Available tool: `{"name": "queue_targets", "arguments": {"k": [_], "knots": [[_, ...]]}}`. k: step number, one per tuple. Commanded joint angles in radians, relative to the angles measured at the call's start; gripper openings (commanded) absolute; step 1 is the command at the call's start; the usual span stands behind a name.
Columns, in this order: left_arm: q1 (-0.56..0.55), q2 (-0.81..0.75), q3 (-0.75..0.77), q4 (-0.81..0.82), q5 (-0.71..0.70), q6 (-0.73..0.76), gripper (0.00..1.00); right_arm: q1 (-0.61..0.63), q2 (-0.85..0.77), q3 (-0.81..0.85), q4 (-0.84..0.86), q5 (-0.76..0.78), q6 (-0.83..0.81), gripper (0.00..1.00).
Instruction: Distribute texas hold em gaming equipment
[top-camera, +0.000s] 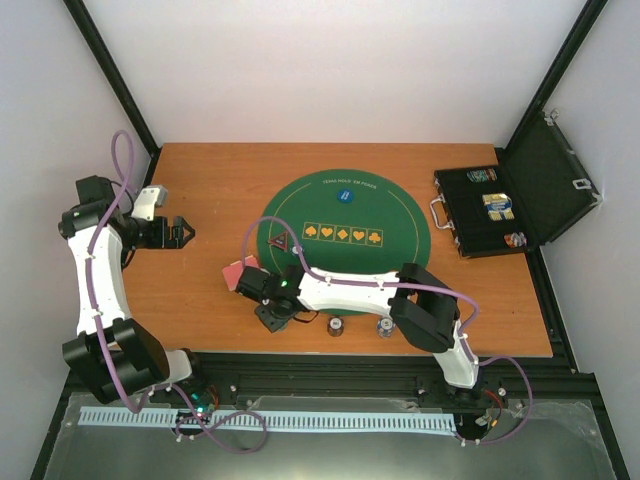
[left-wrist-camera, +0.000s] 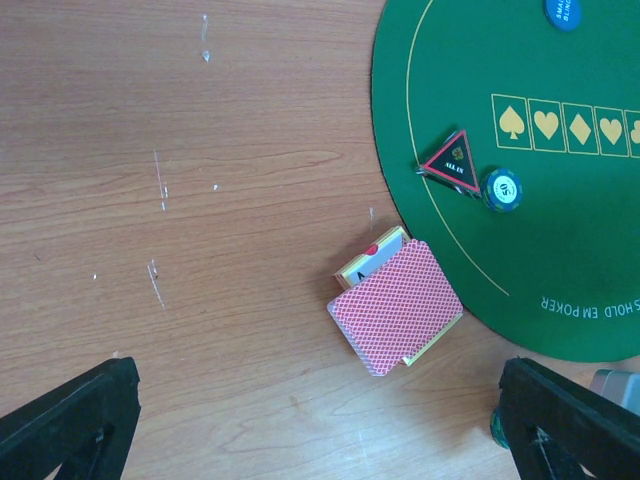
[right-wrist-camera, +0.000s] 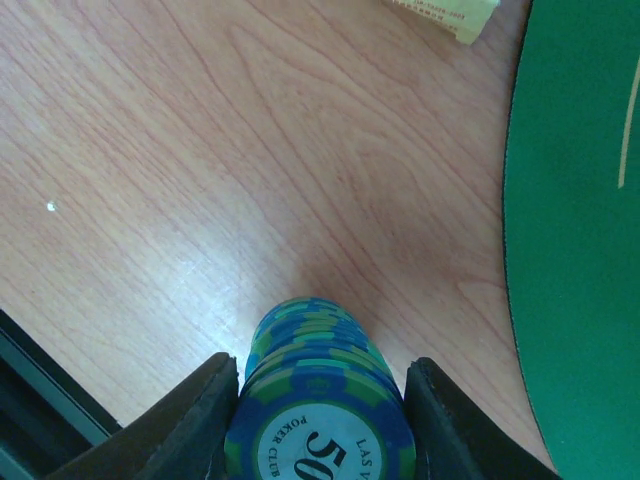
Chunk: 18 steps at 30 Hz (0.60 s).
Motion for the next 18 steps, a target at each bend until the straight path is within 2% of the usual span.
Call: {"name": "queue_targets", "arguments": {"k": [1, 4, 8, 13, 18], "knots": [[-0.003, -0.003, 0.041, -0.015, 0.019, 0.017, 1.0, 0.006, -0.05, 0.051, -0.044, 0.024, -0.018, 0.25], [-0.003, -0.002, 0.041, -0.017, 0.021, 0.015, 1.0, -0.008, -0.064, 0.064, -0.062, 0.024, -0.027, 0.25], [-0.004, 0.002, 0.039, -0.018, 0.022, 0.016, 1.0, -0.084, -0.094, 0.075, -0.082, 0.032, -0.054, 0.25], [-0.003, 0.006, 0.032, -0.021, 0.03, 0.013, 1.0, -0.289, -0.126, 0.091, -0.078, 0.024, -0.113, 0.25], [-0.003, 0.01, 0.031, -0.02, 0.026, 0.016, 1.0, -0.482, -0.063, 0.165, -0.079, 0.013, -0.175, 0.24]]}}
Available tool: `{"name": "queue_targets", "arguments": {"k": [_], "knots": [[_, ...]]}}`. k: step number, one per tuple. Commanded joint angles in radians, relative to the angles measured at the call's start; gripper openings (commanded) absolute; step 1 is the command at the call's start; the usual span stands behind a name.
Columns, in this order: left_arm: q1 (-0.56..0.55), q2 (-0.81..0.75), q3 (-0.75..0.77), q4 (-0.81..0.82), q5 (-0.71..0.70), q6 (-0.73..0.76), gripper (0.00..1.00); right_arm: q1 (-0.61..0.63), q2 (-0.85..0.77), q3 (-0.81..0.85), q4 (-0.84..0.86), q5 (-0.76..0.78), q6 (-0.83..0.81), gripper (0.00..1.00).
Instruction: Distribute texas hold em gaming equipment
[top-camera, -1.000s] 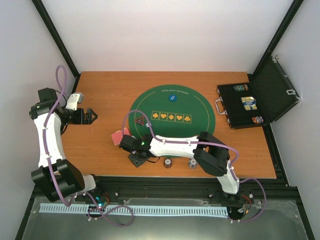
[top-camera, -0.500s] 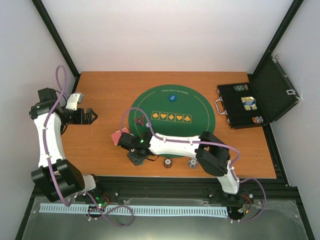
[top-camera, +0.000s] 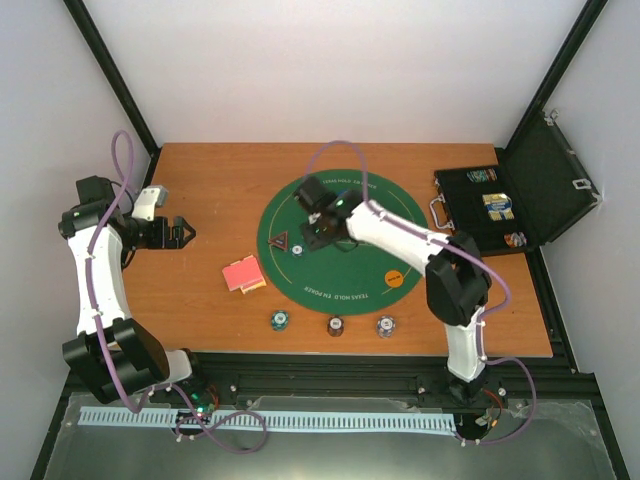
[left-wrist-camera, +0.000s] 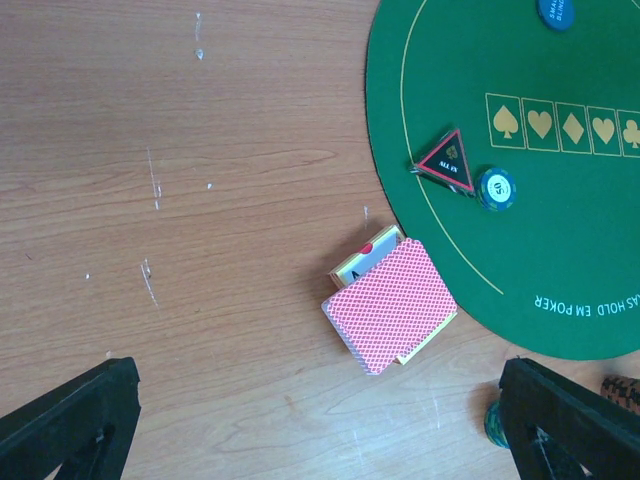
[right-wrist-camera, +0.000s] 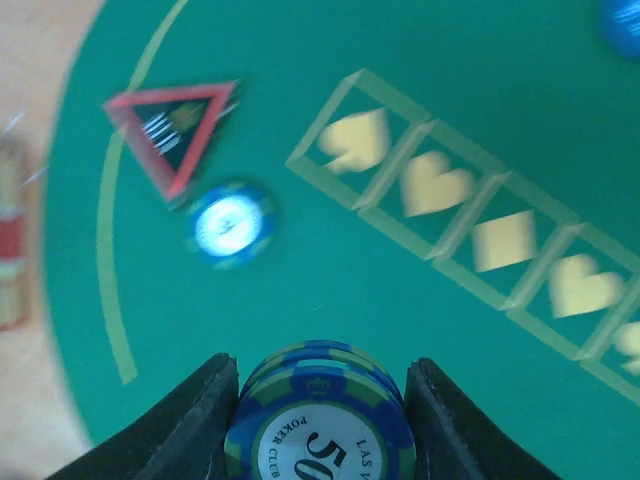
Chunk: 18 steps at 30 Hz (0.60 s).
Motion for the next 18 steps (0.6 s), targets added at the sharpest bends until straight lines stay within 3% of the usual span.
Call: {"name": "queue_targets", "arguments": {"k": [1, 10, 18], "knots": [[-0.003, 0.011, 0.032, -0.013, 0.018, 0.016, 1.0, -0.145, 0.044, 0.099, -0.023, 0.012, -0.078, 0.24], [-0.003, 0.032, 0.048, -0.012, 0.019, 0.015, 1.0, -0.344, 0.283, 0.348, -0.065, -0.014, -0.125, 0.25], [-0.003, 0.042, 0.056, -0.007, 0.037, 0.01, 1.0, -0.373, 0.405, 0.398, -0.069, -0.047, -0.139, 0.25]]}}
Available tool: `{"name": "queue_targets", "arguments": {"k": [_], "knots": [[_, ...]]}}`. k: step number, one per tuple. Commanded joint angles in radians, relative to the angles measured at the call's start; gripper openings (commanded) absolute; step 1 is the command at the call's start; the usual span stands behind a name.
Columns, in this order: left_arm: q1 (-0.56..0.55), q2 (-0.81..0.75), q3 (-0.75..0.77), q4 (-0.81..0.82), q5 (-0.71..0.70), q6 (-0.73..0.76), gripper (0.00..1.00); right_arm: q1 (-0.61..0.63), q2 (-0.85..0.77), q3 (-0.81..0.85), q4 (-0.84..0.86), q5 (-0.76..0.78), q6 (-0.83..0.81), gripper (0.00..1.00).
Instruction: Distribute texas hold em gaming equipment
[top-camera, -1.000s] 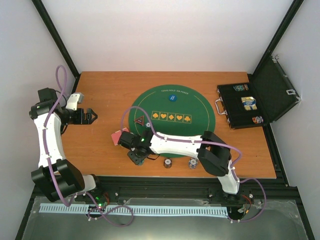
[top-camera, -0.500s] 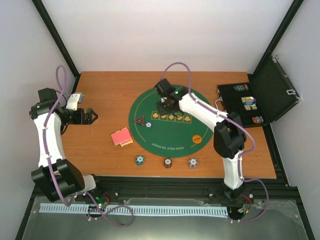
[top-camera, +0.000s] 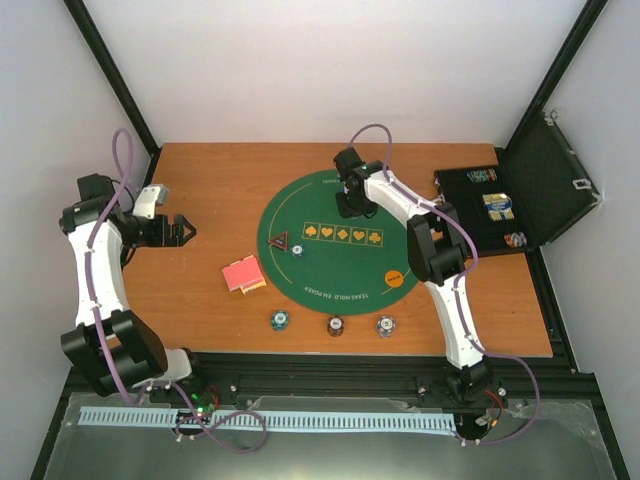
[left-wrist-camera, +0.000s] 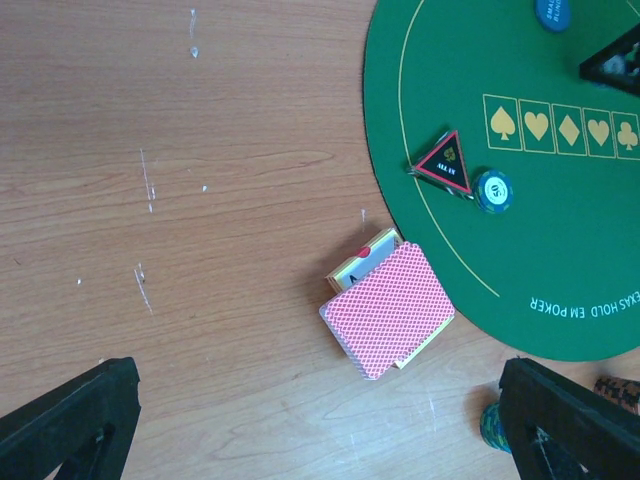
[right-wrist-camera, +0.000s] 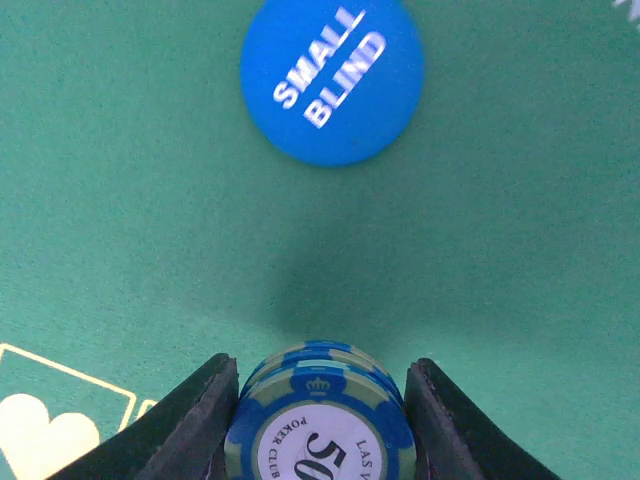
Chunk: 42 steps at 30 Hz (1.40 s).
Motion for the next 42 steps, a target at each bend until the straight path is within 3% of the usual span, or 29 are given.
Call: {"name": "queue_targets", "arguments": {"k": [1, 7, 19, 29, 34, 37, 42], "knots": [[-0.003, 0.008, 0.045, -0.007, 0.03, 0.009, 1.0, 0.008, 0.031, 0.034, -0.012, -0.042, -0.018, 0.26], [-0.003, 0.003, 0.057, -0.016, 0.044, 0.017, 1.0, 0.008, 0.072, 0.076, 0.002, -0.085, 0.0, 0.26], [-0.003, 0.015, 0.072, -0.017, 0.026, 0.034, 1.0, 0.002, 0.25, 0.365, -0.09, -0.102, -0.002, 0.28], [-0.003, 0.013, 0.067, -0.01, 0.005, 0.056, 1.0, 0.0, 0.258, 0.355, -0.085, -0.132, 0.008, 0.29], [-0.003, 0.013, 0.076, -0.008, 0.011, 0.051, 1.0, -0.001, 0.275, 0.359, -0.084, -0.119, 0.003, 0.41], [-0.003, 0.018, 0.082, -0.009, 0.01, 0.049, 1.0, -0.003, 0.279, 0.36, -0.082, -0.122, 0.01, 0.59], [-0.003, 0.023, 0.081, -0.009, 0.01, 0.048, 1.0, -0.007, 0.265, 0.363, -0.088, -0.134, 0.011, 0.7]]}}
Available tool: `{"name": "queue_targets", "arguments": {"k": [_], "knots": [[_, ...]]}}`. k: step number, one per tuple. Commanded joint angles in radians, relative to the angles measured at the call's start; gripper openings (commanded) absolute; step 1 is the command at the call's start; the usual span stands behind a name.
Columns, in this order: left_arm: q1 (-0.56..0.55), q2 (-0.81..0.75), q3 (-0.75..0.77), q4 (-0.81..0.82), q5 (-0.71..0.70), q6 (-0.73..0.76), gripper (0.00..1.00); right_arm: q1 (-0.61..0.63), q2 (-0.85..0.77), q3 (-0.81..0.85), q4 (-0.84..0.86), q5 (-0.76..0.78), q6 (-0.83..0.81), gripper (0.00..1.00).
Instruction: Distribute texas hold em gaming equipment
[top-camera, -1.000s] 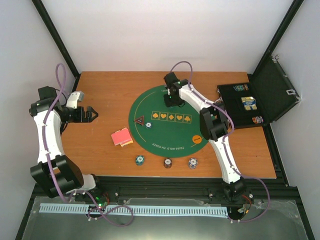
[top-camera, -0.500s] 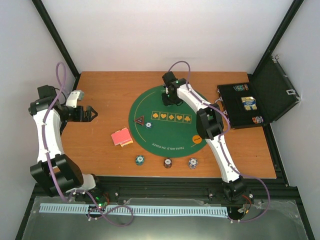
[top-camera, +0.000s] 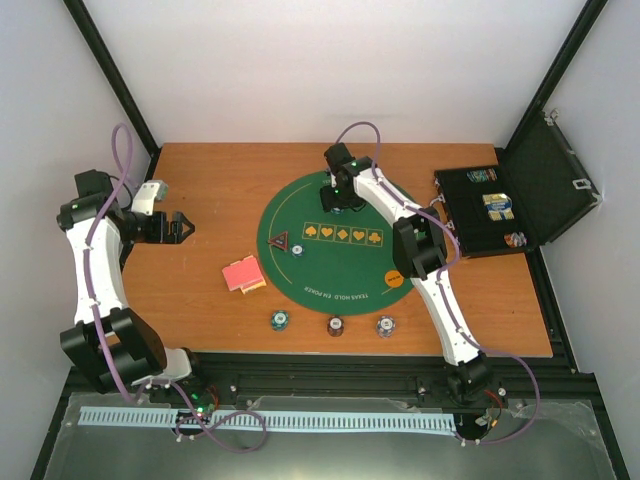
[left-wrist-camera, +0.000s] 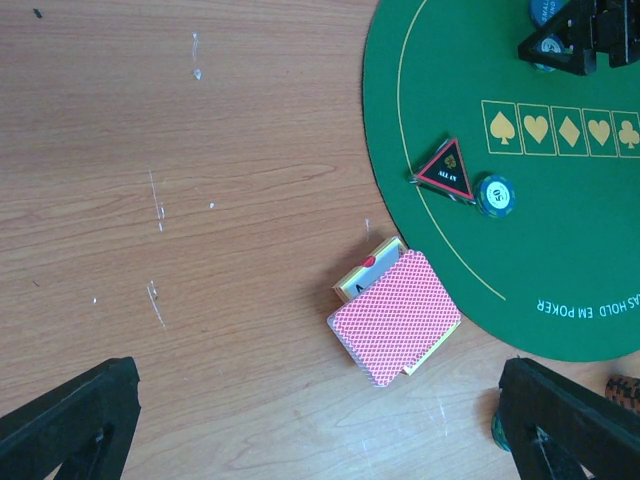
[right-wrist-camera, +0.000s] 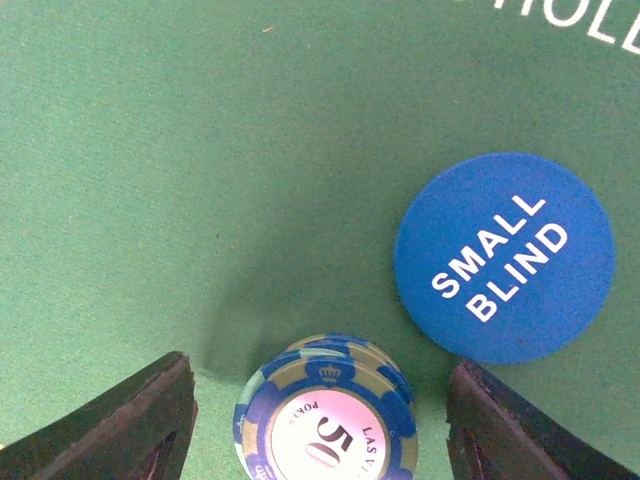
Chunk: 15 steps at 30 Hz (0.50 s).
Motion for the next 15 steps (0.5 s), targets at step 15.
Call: {"name": "queue_targets", "arguments": {"k": [15], "knots": [[-0.003, 0.006, 0.047, -0.002, -0.005, 0.015, 1.0, -0.062, 0.017, 0.005, -0.009, -0.111, 0.023, 0.72]]}}
